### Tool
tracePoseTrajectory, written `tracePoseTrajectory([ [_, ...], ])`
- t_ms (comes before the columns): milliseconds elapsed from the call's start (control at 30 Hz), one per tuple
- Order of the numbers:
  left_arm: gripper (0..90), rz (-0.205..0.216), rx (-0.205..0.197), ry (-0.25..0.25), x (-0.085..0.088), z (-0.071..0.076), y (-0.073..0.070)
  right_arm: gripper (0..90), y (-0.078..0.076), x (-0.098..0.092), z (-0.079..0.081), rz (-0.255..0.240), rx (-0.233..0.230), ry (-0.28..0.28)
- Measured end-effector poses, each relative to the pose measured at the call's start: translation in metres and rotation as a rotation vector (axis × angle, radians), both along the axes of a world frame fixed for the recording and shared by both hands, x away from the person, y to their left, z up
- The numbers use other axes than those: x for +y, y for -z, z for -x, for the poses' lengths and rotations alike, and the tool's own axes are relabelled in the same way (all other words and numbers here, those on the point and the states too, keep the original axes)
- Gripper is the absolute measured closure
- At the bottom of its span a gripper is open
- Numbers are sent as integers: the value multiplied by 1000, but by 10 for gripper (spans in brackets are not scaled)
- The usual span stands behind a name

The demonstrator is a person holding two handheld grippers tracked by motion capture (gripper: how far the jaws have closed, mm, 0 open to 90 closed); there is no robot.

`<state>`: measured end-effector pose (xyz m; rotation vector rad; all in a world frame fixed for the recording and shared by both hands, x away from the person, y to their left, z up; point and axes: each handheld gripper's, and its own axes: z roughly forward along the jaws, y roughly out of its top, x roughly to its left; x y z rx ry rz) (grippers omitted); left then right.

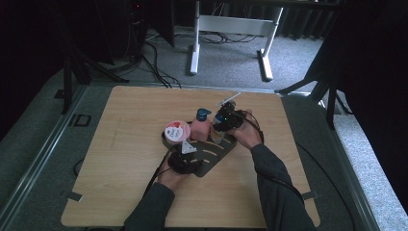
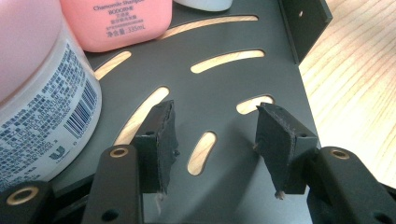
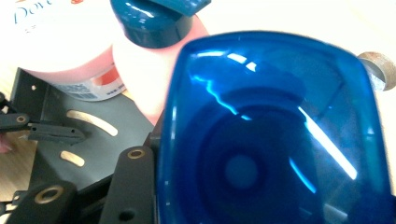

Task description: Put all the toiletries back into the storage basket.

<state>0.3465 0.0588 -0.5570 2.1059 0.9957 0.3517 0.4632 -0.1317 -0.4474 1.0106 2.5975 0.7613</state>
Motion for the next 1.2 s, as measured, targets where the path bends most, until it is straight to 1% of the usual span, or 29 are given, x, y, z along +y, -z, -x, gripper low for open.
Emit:
tracePoseTrajectory([
  [300, 476, 0, 2, 10, 0, 0, 0, 554, 0, -1, -5, -2, 5, 40],
  [500, 478, -7, 0, 11, -1, 1, 0, 554, 2, 1, -8, 8, -1, 47],
  [567, 478, -10, 0, 14, -1, 1, 0, 553, 2, 1, -9, 4, 5, 57],
  [667, 480, -12, -3, 17, -1, 1, 0, 554, 3, 3, -10, 5, 7, 56],
  [1200, 479, -20, -9, 20, -1, 1, 0, 553, 4, 8, -15, -6, -2, 85],
])
